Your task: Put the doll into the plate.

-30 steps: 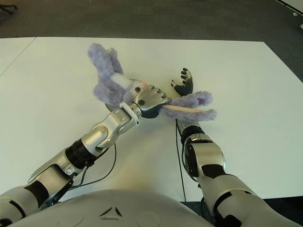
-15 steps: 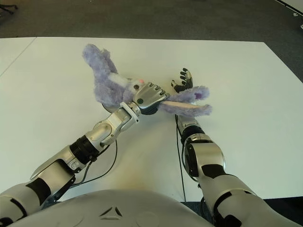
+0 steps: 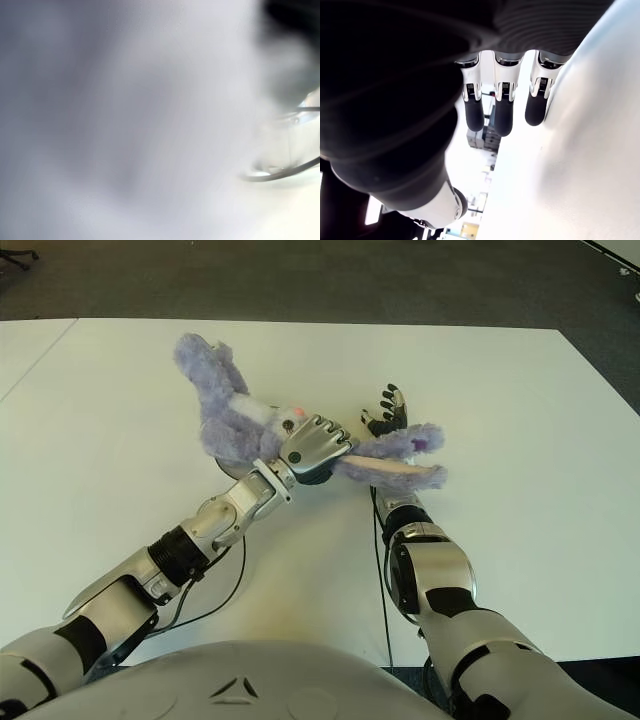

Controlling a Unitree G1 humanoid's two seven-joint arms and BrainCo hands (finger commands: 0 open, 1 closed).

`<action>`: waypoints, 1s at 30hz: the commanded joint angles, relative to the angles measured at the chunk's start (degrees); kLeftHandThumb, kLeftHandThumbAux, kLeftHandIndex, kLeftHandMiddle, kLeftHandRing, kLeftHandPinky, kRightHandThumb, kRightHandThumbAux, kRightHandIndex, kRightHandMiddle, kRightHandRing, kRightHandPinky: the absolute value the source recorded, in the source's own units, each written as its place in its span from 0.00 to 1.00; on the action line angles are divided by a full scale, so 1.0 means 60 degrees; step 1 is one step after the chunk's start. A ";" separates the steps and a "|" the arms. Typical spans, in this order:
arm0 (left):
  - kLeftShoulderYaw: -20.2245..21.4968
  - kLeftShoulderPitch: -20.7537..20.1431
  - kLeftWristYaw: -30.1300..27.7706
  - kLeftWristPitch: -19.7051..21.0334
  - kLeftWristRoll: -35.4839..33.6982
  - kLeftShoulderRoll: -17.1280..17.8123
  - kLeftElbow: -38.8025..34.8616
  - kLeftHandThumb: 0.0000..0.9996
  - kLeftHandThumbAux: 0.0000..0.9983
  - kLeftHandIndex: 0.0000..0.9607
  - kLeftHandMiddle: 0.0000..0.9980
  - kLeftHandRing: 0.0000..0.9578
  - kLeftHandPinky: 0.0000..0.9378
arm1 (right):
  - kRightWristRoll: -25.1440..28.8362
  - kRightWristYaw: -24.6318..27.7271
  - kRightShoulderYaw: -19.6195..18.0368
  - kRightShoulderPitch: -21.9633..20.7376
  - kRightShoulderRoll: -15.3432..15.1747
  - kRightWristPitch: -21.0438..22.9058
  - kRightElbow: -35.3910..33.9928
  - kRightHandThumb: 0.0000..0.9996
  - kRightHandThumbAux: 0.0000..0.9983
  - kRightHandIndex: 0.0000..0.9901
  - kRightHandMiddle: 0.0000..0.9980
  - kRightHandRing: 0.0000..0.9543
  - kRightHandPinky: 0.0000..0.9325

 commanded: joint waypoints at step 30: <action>-0.0530 -0.0595 0.0267 -0.0021 -0.0001 -0.0001 0.2151 0.67 0.71 0.42 0.37 0.45 0.40 | -0.0013 0.0059 -0.0078 0.1677 0.0505 0.1204 0.1261 0.55 0.89 0.15 0.26 0.28 0.28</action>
